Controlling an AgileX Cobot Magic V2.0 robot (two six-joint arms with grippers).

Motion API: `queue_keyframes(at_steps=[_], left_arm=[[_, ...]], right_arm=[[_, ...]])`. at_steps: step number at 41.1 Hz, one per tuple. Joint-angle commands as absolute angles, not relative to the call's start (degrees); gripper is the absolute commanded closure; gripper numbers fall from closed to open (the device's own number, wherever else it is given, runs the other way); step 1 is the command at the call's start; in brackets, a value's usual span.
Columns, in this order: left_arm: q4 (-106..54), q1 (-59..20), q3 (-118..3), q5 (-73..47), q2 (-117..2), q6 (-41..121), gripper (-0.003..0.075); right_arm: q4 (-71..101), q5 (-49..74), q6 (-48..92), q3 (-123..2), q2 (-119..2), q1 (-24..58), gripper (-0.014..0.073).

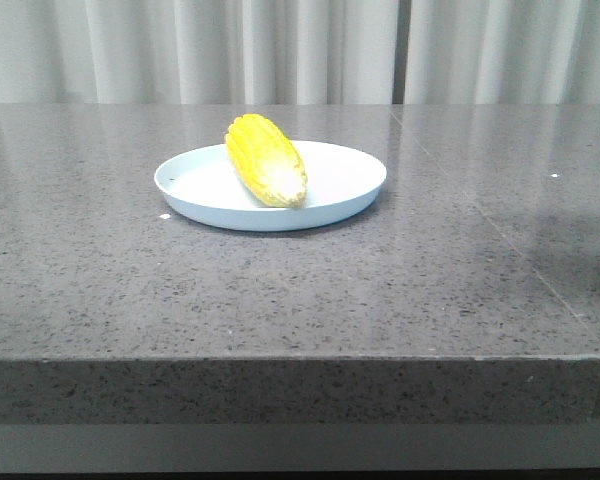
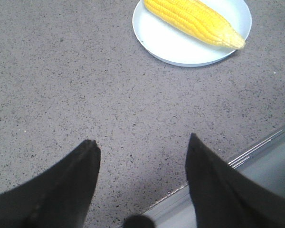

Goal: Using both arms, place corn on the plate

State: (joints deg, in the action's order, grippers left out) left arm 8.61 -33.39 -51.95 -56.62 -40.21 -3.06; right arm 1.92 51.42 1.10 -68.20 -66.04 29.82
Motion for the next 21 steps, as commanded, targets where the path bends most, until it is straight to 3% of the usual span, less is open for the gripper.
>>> queue_keyframes(at_steps=[1, 21], left_arm=[[9.06, -33.82, -53.38, -52.89, -40.15, -3.63, 0.0321], [9.06, -33.82, -53.38, -52.89, -40.15, -3.63, 0.0321]], right_arm=[[1.05, 48.97, 1.72, -66.24, -58.32, 29.69, -0.0059], [0.82, 54.75, 1.72, -54.52, -36.88, 29.69, -0.0059]])
